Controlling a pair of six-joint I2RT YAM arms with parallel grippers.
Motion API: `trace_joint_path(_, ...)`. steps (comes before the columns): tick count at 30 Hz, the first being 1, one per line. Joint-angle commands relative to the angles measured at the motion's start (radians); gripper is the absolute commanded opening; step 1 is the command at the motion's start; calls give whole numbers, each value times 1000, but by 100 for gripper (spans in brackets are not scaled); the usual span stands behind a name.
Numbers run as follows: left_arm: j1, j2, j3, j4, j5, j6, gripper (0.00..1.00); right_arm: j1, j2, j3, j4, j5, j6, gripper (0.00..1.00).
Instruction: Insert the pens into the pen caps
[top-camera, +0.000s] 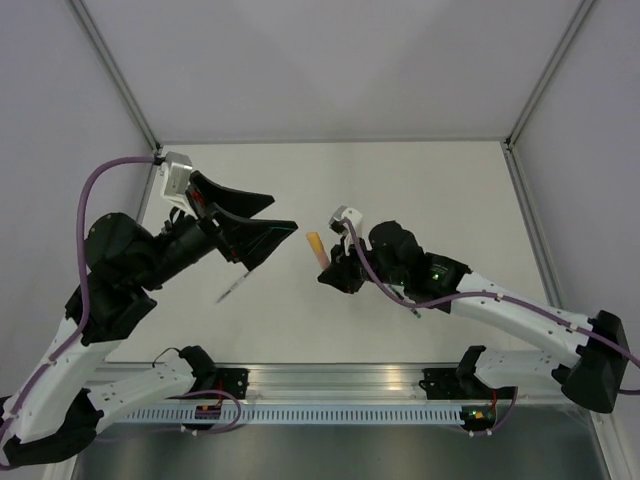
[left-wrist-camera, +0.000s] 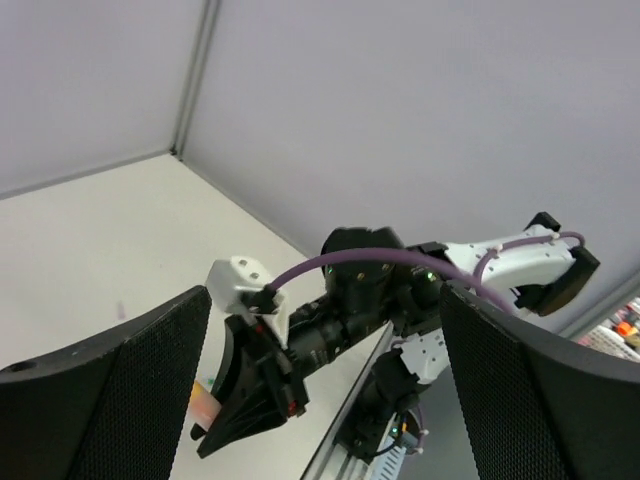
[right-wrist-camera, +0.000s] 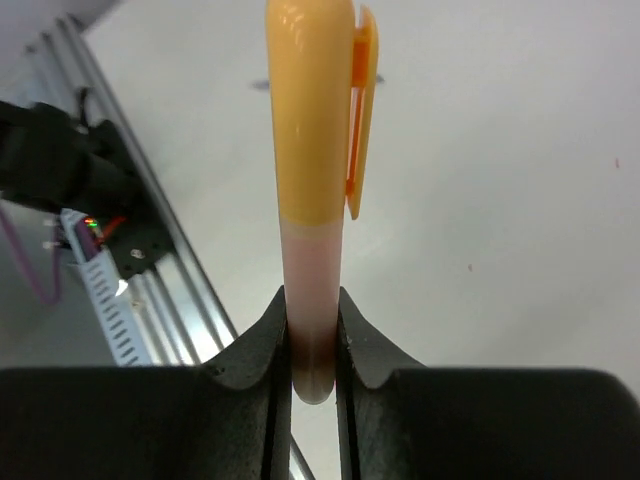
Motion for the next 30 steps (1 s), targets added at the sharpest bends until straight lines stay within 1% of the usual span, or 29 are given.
trace_joint_path(1, -3, 48, -82, -137, -138, 37, 100, -9, 87, -77, 23, 231, 144, 0)
trace_joint_path(2, -3, 49, -130, -131, -174, 32, 100, -10, 111, -94, 32, 313, 214, 0)
trace_joint_path(3, -3, 45, -174, -127, -289, 11, 100, -10, 165, -111, 58, 349, 246, 0)
trace_joint_path(4, -3, 37, -275, -121, -354, -2, 100, -10, 193, -135, 72, 384, 268, 0)
trace_joint_path(6, -3, 7, -387, -79, -522, -23, 100, -10, 274, -143, 86, 462, 322, 0)
trace_joint_path(7, -3, -1, -487, -21, -553, -22, 100, -9, 305, -132, 82, 513, 340, 0)
trace_joint_path(8, -3, -7, -526, -9, -617, -26, 100, -15, 360, -123, 77, 528, 356, 0)
trace_joint_path(11, 0, -15, -621, 19, -708, -33, 100, -27, 444, -83, 55, 559, 406, 0)
trace_joint_path(13, 0, -41, -675, 34, -741, -31, 100, -36, 468, -69, 54, 568, 445, 0)
trace_joint_path(15, 0, -72, -739, 54, -784, -37, 100, -53, 481, -80, 77, 559, 475, 3)
trace_joint_path(17, 0, -124, -784, 91, -808, -46, 100, -64, 494, -88, 91, 556, 512, 13)
trace_joint_path(18, 0, -139, -829, 109, -807, -43, 100, -65, 498, -85, 95, 558, 520, 16)
trace_joint_path(19, 2, -165, -843, 125, -802, -42, 100, -67, 506, -79, 92, 556, 532, 22)
trace_joint_path(21, 0, -178, -860, 139, -796, -40, 100, -68, 529, -57, 71, 558, 534, 26)
trace_joint_path(22, 2, -179, -856, 131, -798, -39, 100, -68, 537, -50, 62, 565, 538, 30)
trace_joint_path(24, 2, -188, -854, 114, -816, -45, 100, -70, 549, -36, 40, 568, 544, 34)
trace_joint_path(30, 1, -199, -862, 116, -828, -39, 100, -70, 554, -26, -6, 593, 555, 34)
